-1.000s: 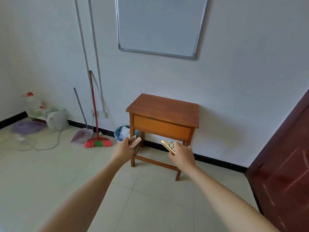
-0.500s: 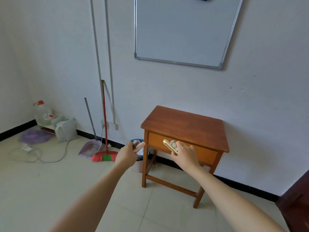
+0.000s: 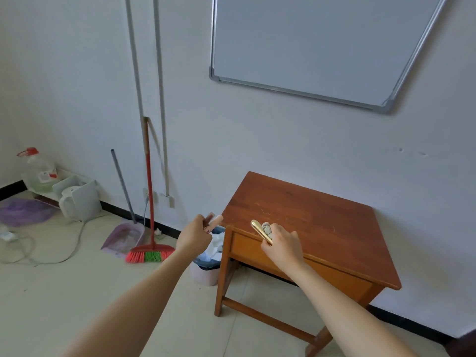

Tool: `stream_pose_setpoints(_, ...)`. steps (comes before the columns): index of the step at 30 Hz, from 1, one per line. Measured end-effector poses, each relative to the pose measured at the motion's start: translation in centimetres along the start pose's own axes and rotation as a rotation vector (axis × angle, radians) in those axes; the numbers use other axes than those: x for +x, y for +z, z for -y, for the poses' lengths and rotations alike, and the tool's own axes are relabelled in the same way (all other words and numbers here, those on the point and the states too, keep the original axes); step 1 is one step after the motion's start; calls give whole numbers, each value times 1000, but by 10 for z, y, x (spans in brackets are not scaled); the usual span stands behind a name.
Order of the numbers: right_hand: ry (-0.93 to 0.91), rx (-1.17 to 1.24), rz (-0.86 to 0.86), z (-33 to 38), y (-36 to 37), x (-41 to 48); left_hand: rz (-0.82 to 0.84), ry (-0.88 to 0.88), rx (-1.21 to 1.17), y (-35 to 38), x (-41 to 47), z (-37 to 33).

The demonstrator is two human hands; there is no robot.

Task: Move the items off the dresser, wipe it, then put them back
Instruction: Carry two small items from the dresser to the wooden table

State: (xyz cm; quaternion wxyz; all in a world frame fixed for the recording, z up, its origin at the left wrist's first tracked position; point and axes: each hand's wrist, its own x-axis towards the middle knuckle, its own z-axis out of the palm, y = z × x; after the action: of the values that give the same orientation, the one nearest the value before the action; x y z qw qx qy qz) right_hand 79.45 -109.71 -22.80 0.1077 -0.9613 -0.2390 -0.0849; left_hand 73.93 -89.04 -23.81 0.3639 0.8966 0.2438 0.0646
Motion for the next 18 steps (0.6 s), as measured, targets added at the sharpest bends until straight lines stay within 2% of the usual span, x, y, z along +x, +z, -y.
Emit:
stream_pose_setpoints(6, 115, -21, -20, -3, 17, 89, 94, 92, -18, 2, 111, -15)
stream_pose_setpoints(12, 322, -14, -59, -15, 22, 157, 176, 197, -7, 11, 211, -41)
stream_pose_setpoints(18, 456, -68, 127, -44, 69, 161, 370, 187, 5, 76, 249, -36)
